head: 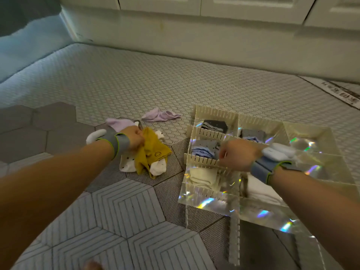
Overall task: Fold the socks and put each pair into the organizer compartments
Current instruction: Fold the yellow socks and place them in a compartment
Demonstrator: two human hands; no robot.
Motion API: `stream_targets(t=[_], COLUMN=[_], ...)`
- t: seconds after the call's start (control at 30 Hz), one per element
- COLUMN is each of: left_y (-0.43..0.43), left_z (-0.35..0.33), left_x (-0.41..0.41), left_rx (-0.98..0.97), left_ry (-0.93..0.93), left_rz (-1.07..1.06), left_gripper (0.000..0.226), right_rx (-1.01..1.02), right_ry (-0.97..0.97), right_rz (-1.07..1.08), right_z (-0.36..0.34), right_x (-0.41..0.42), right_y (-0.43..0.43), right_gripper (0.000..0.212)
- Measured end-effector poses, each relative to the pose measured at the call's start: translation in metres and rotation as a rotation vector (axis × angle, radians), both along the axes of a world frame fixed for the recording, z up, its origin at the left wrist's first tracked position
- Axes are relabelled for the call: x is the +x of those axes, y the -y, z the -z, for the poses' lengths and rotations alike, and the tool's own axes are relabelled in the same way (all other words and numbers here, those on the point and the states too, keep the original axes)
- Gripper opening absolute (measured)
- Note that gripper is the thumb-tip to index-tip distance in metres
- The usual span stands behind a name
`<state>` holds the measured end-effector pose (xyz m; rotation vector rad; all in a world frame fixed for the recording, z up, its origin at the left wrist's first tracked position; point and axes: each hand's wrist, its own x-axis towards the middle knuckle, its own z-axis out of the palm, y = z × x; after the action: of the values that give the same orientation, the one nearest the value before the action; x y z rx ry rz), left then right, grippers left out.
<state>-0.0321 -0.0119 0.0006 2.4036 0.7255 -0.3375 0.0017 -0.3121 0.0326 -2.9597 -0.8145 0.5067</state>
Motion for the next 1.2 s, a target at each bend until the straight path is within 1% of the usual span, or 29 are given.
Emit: stream_targets(t=[0.07,0.1,0.13,0.17,0.2,0.23,0.27,0.33,0.4,0.43,0.47,0.5,0.57,0.67,0.7,0.77,0.87,0.9,0.97,1.03,1.1,1.13,1.17,1.2], left_y=[-0.005,-0.006,-0.004,-0.006,-0.007,-0.007,-0.006,-0.003,0.001,0.002,0.003,0.003,0.003,-0.002,-0.004,-0.004,0.009,0.014,0.026,0.036,0.045,0.050,0.053,0.056], left_z=[0.006,0.006,0.005,0.011,0.015,0.018,0.022,0.026,0.029,0.030,0.030,0.029,0.022,0.006,0.002,-0.008,-0.028,-0.036,-0.051,-0.064,-0.074,-0.078,-0.080,-0.080], left_x=[-0.003,-0.005,-0.009,-0.010,-0.012,-0.013,-0.014,-0.015,-0.017,-0.017,-0.016,-0.014,-0.008,-0.002,0.000,0.003,0.007,0.009,0.010,0.009,0.007,0.005,0.003,0.001], left_rx=[-0.001,-0.011,-0.011,-0.011,-0.008,-0.030,-0.064,-0.170,-0.308,-0.342,-0.328,-0.299,-0.285,-0.486,-0.531,-0.596,-0.688,-0.720,-0.770,-0.804,-0.874,-0.914,-0.945,-0.963], left_ry=[-0.001,-0.007,-0.025,-0.039,-0.075,-0.095,-0.100,-0.098,-0.069,-0.057,-0.054,-0.060,-0.019,0.082,0.105,0.126,0.245,0.282,0.324,0.337,0.321,0.300,0.263,0.217], left_rz=[-0.032,-0.063,-0.084,-0.094,-0.092,-0.085,-0.088,-0.132,-0.256,-0.289,-0.278,-0.245,-0.240,-0.310,-0.318,-0.296,-0.207,-0.164,-0.047,0.063,0.146,0.201,0.256,0.308], left_gripper=[0.038,0.030,0.013,0.021,0.045,0.059,0.065,0.068,0.071,0.074,0.074,0.072,0.057,0.015,0.008,0.009,0.016,0.017,0.013,0.011,0.012,0.013,0.014,0.015], right_rx=[0.079,0.116,0.146,0.171,0.194,0.218,0.242,0.280,0.309,0.324,0.342,0.356,0.400,0.545,0.595,0.684,0.837,0.891,1.002,1.089,1.168,1.229,1.319,1.426], right_ry=[-0.050,-0.070,-0.087,-0.108,-0.132,-0.162,-0.194,-0.255,-0.285,-0.297,-0.309,-0.325,-0.377,-0.546,-0.607,-0.705,-0.870,-0.958,-1.197,-1.442,-1.597,-1.631,-1.643,-1.615], right_rz=[-0.015,-0.023,-0.038,-0.055,-0.066,-0.063,-0.053,-0.041,-0.040,-0.036,-0.030,-0.021,0.016,0.133,0.178,0.268,0.492,0.599,0.793,0.885,0.940,0.975,1.016,1.061], right_z=[0.000,0.001,0.001,0.002,0.004,0.004,0.004,0.004,0.005,0.006,0.007,0.009,0.012,0.014,0.014,0.010,0.005,0.004,0.003,0.007,0.011,0.011,0.011,0.009], right_x=[-0.003,-0.004,-0.005,-0.005,-0.004,-0.004,-0.004,-0.003,-0.002,-0.002,-0.002,-0.001,-0.002,-0.002,-0.002,-0.004,-0.009,-0.011,-0.016,-0.024,-0.031,-0.034,-0.034,-0.033], right_y=[-0.017,-0.026,-0.033,-0.040,-0.046,-0.051,-0.056,-0.064,-0.070,-0.073,-0.075,-0.077,-0.078,-0.078,-0.078,-0.078,-0.079,-0.081,-0.083,-0.085,-0.088,-0.090,-0.092,-0.094], right_gripper=[0.019,0.019,0.020,0.019,0.018,0.015,0.012,0.013,0.015,0.016,0.016,0.015,0.012,0.009,0.009,0.009,0.023,0.030,0.049,0.072,0.090,0.093,0.091,0.083])
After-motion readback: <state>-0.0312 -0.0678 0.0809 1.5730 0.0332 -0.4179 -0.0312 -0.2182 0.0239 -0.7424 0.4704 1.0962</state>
